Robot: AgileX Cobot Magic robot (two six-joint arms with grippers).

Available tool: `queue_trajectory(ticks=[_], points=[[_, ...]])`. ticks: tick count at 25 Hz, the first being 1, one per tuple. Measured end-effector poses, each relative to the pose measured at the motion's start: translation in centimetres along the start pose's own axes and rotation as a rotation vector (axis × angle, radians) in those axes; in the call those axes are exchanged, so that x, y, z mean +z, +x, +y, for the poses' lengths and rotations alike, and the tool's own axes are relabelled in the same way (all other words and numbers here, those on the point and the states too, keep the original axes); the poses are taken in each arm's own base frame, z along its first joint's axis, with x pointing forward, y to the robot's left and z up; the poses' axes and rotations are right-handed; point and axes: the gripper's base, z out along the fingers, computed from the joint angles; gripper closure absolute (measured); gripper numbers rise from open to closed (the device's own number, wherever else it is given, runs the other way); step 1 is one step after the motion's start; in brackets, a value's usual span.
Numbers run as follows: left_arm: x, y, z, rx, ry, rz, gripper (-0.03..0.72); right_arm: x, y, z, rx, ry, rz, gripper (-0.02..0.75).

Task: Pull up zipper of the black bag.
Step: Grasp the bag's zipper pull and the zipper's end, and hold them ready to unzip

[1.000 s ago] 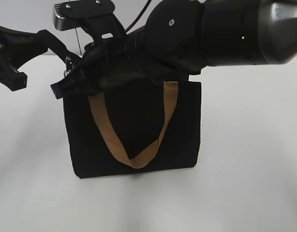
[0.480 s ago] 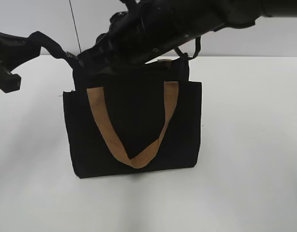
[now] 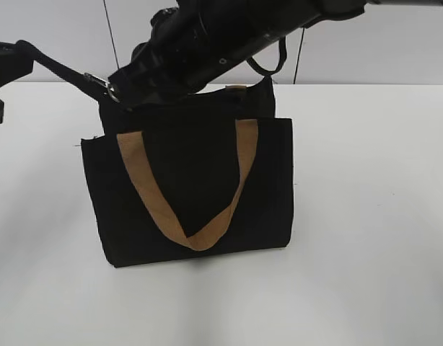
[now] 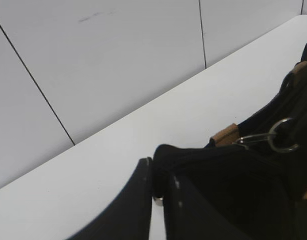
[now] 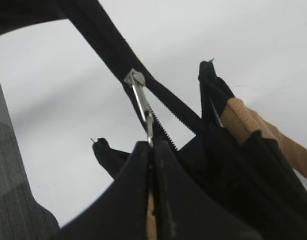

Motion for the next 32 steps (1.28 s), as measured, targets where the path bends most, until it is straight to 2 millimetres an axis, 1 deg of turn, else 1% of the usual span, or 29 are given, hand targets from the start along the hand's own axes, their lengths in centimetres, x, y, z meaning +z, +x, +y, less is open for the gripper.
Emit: queue_trajectory(ticks=[3,10,14,17,20,23,25,29,30,31,32], points=[[0.0,0.1,0.0,-0.006,-0.004,0.006,0.667,-0.4,0.4,-0.8,-0.013,0.011,0.050,0.752],[0.0,0.1,-0.1,-0.004,0.003,0.005,0.667,-2.0,2.0,-4.1,0.006,0.051,0.188,0.752],[0.1,0.3,0.0,-0.008,0.000,0.014,0.667,-3.9,2.9,-6.0,0.011,0.076,0.273,0.752],[0.6,0.7,0.1,-0.017,0.000,0.037,0.667,-5.8,3.1,-7.1,0.016,0.112,0.295,0.752],[1.0,1.1,0.1,-0.024,0.007,0.055,0.667,-7.6,3.2,-7.8,0.019,0.148,0.322,0.752],[1.3,1.4,0.1,-0.030,0.011,0.069,0.667,-8.6,4.0,-8.6,0.034,0.154,0.384,0.752],[1.5,1.6,0.2,-0.033,0.012,0.078,0.667,-9.0,4.4,-9.0,0.043,0.155,0.413,0.752],[1.9,2.0,0.2,-0.049,0.016,0.099,0.666,-9.2,4.4,-9.2,0.053,0.163,0.414,0.752],[2.1,2.2,0.3,-0.062,0.012,0.109,0.656,-9.3,4.4,-9.1,0.061,0.165,0.413,0.745],[2.3,2.5,0.4,-0.084,0.005,0.127,0.617,-9.3,4.4,-9.1,0.067,0.167,0.412,0.726],[2.4,2.8,0.5,-0.109,-0.009,0.144,0.562,-9.4,4.4,-9.1,0.067,0.173,0.414,0.687]])
